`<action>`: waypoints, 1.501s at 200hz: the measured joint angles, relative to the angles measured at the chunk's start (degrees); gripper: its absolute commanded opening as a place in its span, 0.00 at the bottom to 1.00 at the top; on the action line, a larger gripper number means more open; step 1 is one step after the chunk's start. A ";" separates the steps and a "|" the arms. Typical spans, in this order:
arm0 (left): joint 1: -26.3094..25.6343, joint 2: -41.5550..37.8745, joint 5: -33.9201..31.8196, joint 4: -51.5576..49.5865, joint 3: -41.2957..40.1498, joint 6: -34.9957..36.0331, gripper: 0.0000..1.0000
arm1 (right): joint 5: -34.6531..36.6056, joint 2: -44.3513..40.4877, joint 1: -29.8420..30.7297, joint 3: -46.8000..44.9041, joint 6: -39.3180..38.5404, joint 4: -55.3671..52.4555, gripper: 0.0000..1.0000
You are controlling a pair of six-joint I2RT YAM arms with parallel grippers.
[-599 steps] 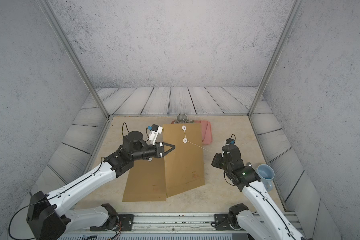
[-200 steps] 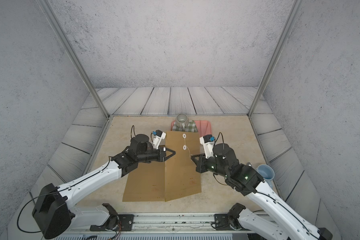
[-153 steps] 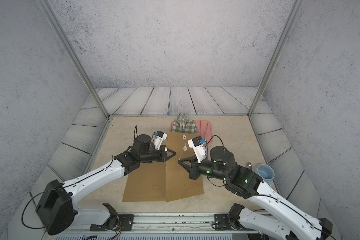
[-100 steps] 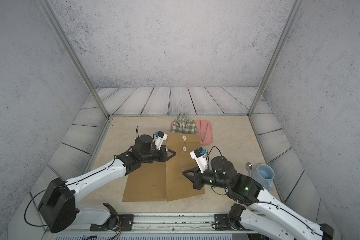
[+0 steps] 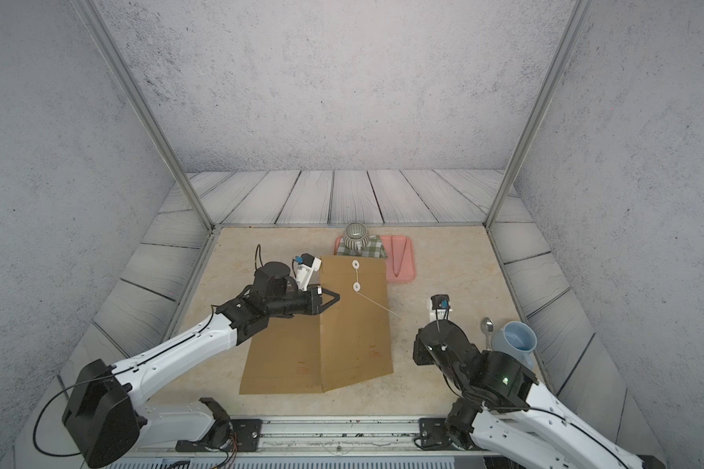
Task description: Open the file bag
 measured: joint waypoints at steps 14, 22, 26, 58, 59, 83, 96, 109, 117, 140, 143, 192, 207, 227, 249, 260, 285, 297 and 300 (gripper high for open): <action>0.17 -1.44 0.04 -0.66 0.00 0.24 0.00 | 3.91 2.56 -1.20 2.58 -0.28 -0.44 0.00; 0.37 -2.10 0.20 -0.85 0.00 0.26 0.00 | 5.53 3.98 -2.45 4.07 -0.92 -0.48 0.00; 0.50 -2.36 0.24 -0.94 0.00 0.26 0.00 | 6.05 4.57 -3.13 4.79 -1.18 -0.44 0.00; 1.07 -3.15 0.90 -1.66 0.00 0.26 0.00 | 6.47 7.87 -10.95 10.43 -6.80 1.64 0.00; 1.07 -3.15 0.90 -1.68 0.00 0.26 0.00 | 6.40 7.93 -11.10 10.58 -6.93 1.66 0.00; 1.09 -3.15 1.86 -2.60 0.00 0.46 0.00 | 2.25 10.91 -15.17 16.90 -13.62 4.87 0.00; 1.09 -2.95 2.62 -2.97 0.00 0.48 0.00 | -2.32 13.20 -15.52 20.92 -17.31 7.41 0.00; 1.09 -2.21 4.00 -2.99 0.00 0.52 0.00 | -6.19 16.65 -15.52 25.81 -20.55 8.85 0.00; 1.09 -1.57 4.90 -3.02 0.00 0.52 0.00 | -8.02 19.37 -15.52 29.51 -22.36 9.68 0.00; 1.11 0.31 7.10 -3.34 0.00 0.52 0.00 | -10.36 28.76 -15.93 41.90 -27.12 11.32 0.00; 1.11 0.37 7.26 -3.41 0.00 0.52 0.00 | -10.67 30.69 -16.22 44.00 -27.89 11.34 0.00; 1.09 0.48 9.31 -4.31 -0.02 1.42 0.00 | -20.04 53.48 -28.24 69.85 -29.22 10.12 0.00; 1.09 0.48 9.79 -5.16 -0.02 2.29 0.00 | -24.70 58.40 -31.95 72.61 -28.02 9.94 0.00; 0.83 0.44 10.21 -6.84 -0.02 3.80 0.00 | -30.21 63.41 -35.41 71.95 -26.05 9.68 0.00; 0.55 0.04 10.40 -8.09 -0.02 4.90 0.00 | -36.02 67.91 -37.68 68.70 -24.17 9.73 0.08; 0.46 -0.24 10.54 -8.41 -0.02 5.09 0.00 | -38.73 69.68 -38.38 66.03 -23.54 10.12 0.18; 0.31 -1.09 10.62 -8.59 -0.02 5.14 0.00 | -42.86 71.67 -39.10 57.37 -22.60 11.89 0.36; 0.22 -1.60 10.67 -8.59 -0.02 5.14 0.00 | -44.09 72.08 -39.08 52.92 -21.70 12.61 0.43; 0.22 -1.68 10.67 -8.59 -0.02 5.14 0.00 | -44.30 72.13 -39.08 51.82 -21.97 12.76 0.44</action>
